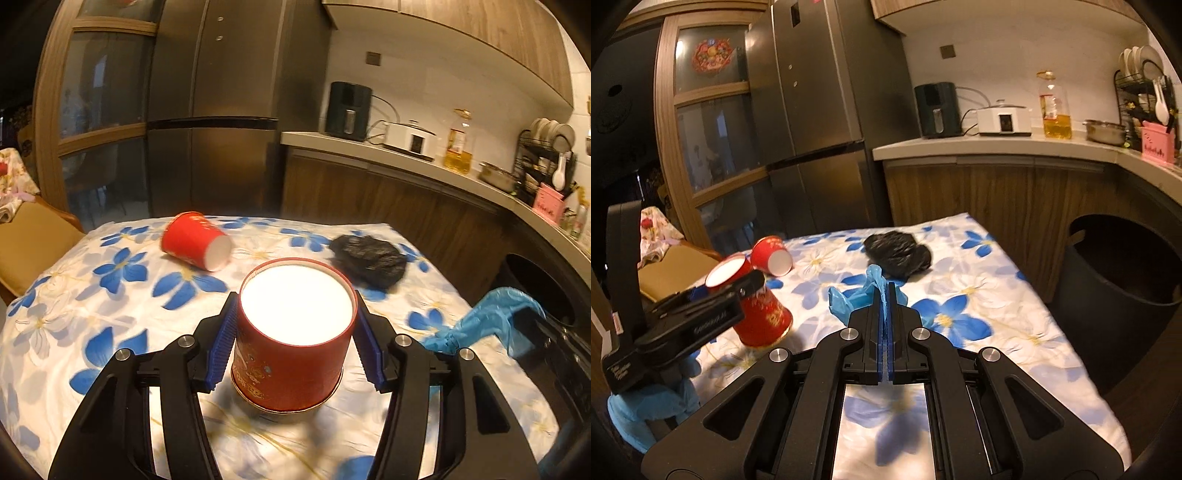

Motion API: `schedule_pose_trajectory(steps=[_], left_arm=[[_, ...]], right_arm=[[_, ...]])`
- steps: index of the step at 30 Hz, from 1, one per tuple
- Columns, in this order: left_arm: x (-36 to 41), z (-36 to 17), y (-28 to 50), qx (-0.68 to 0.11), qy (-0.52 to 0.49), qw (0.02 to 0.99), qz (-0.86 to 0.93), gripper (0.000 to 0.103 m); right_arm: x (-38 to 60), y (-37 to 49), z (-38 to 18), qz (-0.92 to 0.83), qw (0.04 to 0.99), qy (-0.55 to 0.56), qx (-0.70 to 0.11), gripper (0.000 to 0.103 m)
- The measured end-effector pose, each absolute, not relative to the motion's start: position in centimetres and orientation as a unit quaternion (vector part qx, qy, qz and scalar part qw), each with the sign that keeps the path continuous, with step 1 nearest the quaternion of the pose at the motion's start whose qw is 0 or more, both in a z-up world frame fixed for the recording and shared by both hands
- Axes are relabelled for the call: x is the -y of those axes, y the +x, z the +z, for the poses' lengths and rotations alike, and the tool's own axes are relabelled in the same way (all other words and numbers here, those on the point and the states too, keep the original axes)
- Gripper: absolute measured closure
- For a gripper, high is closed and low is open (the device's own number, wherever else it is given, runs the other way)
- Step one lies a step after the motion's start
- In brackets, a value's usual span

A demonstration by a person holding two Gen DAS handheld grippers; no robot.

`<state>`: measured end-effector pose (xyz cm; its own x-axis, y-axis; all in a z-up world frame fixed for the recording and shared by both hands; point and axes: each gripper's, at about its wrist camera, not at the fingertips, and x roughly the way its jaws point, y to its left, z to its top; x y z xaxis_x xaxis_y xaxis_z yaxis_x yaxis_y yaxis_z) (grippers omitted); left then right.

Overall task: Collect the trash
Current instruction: 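Carry the red cup and blue glove over the black bin with both tools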

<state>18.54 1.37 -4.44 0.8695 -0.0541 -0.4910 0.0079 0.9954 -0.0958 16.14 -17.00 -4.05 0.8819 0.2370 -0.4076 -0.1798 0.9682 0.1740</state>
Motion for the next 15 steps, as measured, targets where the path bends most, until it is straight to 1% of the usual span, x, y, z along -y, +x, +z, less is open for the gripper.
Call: schedule_pose_trajectory(steps=[15], left_arm=[[9.3,-1.9,16.9,-0.249,-0.007,0.959,-0.134,0.046]], right_arm=[[25.5,13.8,0.2,0.020,0.981,0.065,-0.181,0.102]])
